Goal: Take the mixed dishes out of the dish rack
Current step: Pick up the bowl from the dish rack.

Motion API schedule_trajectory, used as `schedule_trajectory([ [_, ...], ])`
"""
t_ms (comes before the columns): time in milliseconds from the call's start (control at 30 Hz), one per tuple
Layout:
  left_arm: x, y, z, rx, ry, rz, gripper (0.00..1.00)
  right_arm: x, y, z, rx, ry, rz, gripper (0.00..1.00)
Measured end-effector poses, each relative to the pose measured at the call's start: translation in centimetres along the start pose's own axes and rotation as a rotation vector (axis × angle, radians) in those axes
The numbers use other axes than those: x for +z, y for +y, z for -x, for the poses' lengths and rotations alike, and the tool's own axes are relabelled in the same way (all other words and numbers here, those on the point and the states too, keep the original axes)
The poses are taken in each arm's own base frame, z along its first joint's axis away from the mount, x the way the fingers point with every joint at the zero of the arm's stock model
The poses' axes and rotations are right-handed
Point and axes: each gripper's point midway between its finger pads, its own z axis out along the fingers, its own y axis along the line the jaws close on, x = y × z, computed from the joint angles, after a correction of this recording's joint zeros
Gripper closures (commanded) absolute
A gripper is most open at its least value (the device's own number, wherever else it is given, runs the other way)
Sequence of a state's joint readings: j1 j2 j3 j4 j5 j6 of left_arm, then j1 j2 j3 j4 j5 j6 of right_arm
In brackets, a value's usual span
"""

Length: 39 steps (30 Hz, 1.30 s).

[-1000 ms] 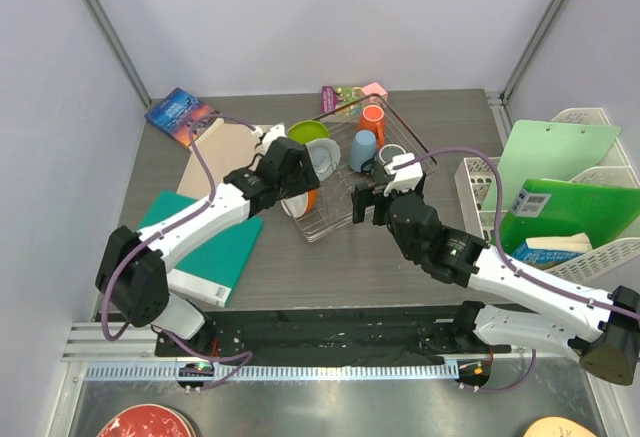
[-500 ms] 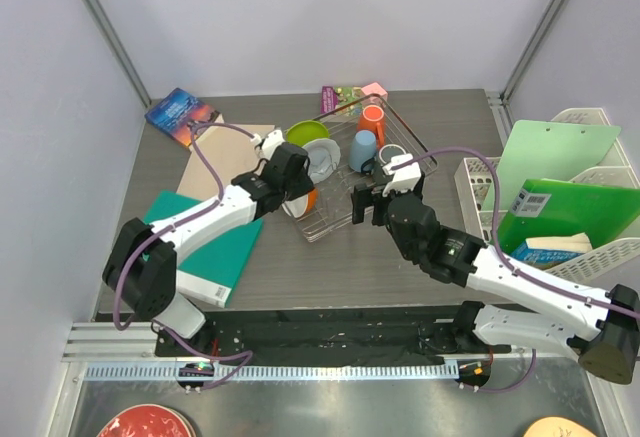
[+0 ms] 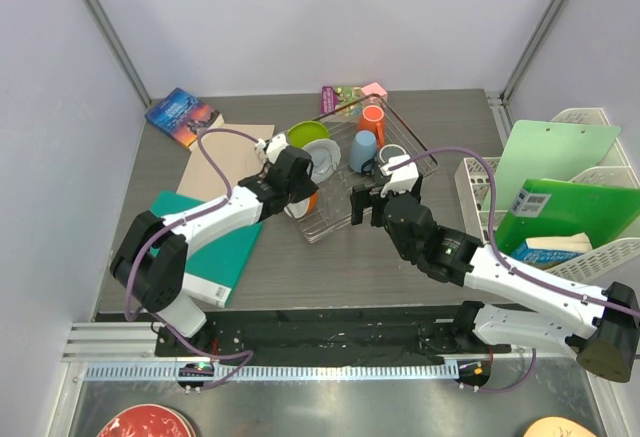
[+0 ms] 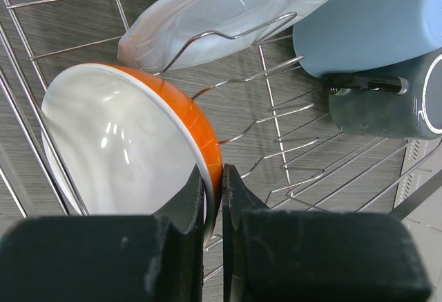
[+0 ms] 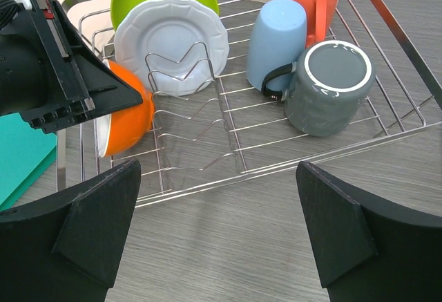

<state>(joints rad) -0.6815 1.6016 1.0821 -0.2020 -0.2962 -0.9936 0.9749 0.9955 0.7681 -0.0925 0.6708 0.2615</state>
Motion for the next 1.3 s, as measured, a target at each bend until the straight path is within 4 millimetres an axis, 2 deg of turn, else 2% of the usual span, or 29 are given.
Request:
schedule_trajectory([
  [267, -0.8, 0.3, -0.1, 0.022, 0.015, 0.004, 1.0, 0.0, 0.0, -0.1, 0.002, 0.002, 0.0, 0.0],
  [433, -2.5, 0.6, 0.0, 0.069, 0.043, -0.008, 0.99, 0.0, 0.0, -0.1, 0.0, 0.006, 0.001, 0.0],
  [733, -6.7, -2.3, 3.0, 0.093, 0.001, -0.177, 1.0, 0.0, 0.0, -0.1, 0.006, 0.005, 0.002, 0.01],
  [833, -6.4, -2.3, 3.3, 0.082, -0.001, -0.197, 1.0, 0.0, 0.1, -0.2, 0.01, 0.006, 0.002, 0.0],
  [1067, -4.5, -0.3, 0.7, 0.074, 0.079, -0.206, 1.0, -0.1, 0.0, -0.2, 0.013, 0.009, 0.0, 0.0],
  [1200, -5.2, -1.4, 1.3, 0.053, 0.074, -0.336, 1.0, -0.4, -0.2, 0.0, 0.02, 0.006, 0.001, 0.0],
  [1300, -7.1, -3.3, 3.0, 0.033, 0.058, -0.48, 1.0, -0.8, -0.4, 0.4, 0.034, -0.005, 0.003, 0.0],
])
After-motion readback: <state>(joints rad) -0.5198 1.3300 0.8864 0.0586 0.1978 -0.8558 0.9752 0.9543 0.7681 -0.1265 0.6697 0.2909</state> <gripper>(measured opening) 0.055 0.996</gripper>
